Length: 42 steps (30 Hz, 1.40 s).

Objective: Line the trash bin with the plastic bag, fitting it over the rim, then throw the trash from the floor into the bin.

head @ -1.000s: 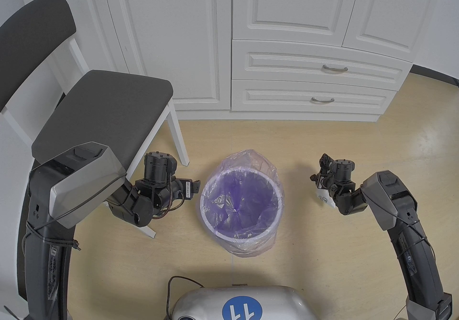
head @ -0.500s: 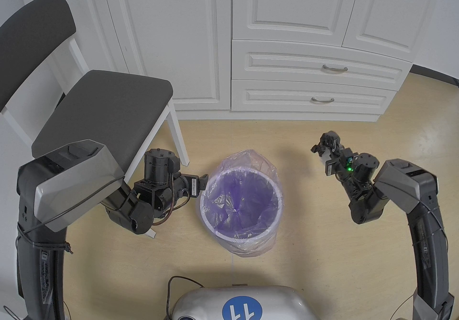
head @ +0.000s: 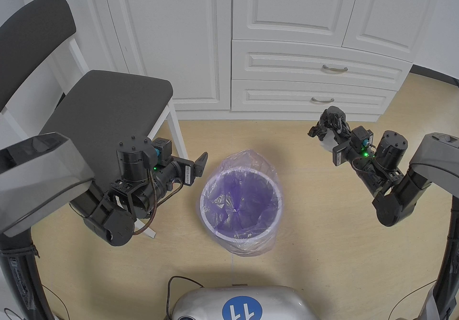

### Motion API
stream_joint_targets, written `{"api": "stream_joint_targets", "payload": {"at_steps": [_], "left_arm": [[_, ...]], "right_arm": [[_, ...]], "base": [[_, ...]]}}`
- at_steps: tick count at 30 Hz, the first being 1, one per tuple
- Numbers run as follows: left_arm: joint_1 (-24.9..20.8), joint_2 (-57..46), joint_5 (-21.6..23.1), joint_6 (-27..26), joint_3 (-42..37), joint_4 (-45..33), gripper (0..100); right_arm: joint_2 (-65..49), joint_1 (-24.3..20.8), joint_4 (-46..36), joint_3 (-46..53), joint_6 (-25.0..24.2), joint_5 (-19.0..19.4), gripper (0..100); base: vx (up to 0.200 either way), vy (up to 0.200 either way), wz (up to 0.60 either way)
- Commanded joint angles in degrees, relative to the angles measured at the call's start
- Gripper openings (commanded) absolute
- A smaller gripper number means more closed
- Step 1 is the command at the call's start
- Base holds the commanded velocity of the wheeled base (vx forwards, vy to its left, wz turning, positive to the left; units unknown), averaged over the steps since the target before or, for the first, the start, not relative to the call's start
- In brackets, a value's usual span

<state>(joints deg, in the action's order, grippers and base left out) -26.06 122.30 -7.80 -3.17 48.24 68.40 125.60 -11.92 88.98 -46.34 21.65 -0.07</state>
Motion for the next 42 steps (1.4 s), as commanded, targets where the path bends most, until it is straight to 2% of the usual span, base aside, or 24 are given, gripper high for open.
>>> {"api": "stream_joint_targets", "payload": {"at_steps": [1, 5, 9, 11, 12, 15, 18, 21, 26, 30, 42], "left_arm": [[-1.27, -10.32, -0.11, -3.25, -5.79, 3.49, 100], [-2.41, -15.6, -0.11, -5.88, -10.45, 5.95, 100], [-2.59, -20.52, -0.02, -7.99, -14.93, 7.8, 100], [-2.59, -20.52, -0.02, -7.99, -14.93, 7.8, 100], [-2.5, -22.8, -0.02, -7.99, -15.98, 7.8, 100], [-2.24, -24.91, -0.55, -7.9, -17.3, 7.8, 100], [-1.97, -27.37, -2.13, -7.73, -18.88, 7.8, 100], [-1.53, -29.75, -2.83, -7.82, -19.5, 7.71, 100], [-1.53, -31.24, -2.92, -7.9, -19.59, 7.62, 100], [-1.45, -30.8, -2.92, -7.9, -19.67, 7.54, 100], [-1.09, -28.34, -2.92, -7.9, -19.94, 7.71, 100]], "right_arm": [[-14.51, -10.49, 1.02, 12.59, 0.15, -0.72, 0], [-15.47, -14.36, 1.02, 13.64, -2.49, -2.04, 0], [-14.68, -17.87, 1.02, 10.48, -13.13, -3.88, 0], [-14.68, -17.87, 1.02, 10.48, -13.13, -3.88, 0], [-15.12, -19.02, -8.03, 7.31, -21.65, -4.06, 0], [-15.03, -19.98, -18.23, 1.6, -33.16, -4.06, 0], [-13.36, -19.98, -25.08, -3.06, -41.69, -3.09, 0], [-7.65, -19.63, -25.96, -6.4, -47.75, -0.89, 0], [4.39, -18.75, -22.89, -11.94, -49.6, 4.82, 0], [12.48, -18.75, -22.01, -18.44, -49.51, 5.0, 0], [24.96, -17.08, -20.34, -29.34, -49.16, 5.26, 0]], "base": [[0.0, 0.0, 0.0], [0.0, 0.0, 0.0], [0.0, 0.0, 0.0], [0.0, 0.0, 0.0], [0.0, 0.0, 0.0], [0.0, 0.0, 0.0], [0.0, 0.0, 0.0], [0.0, 0.0, 0.0], [0.0, 0.0, 0.0], [0.0, 0.0, 0.0], [0.0, 0.0, 0.0]]}}
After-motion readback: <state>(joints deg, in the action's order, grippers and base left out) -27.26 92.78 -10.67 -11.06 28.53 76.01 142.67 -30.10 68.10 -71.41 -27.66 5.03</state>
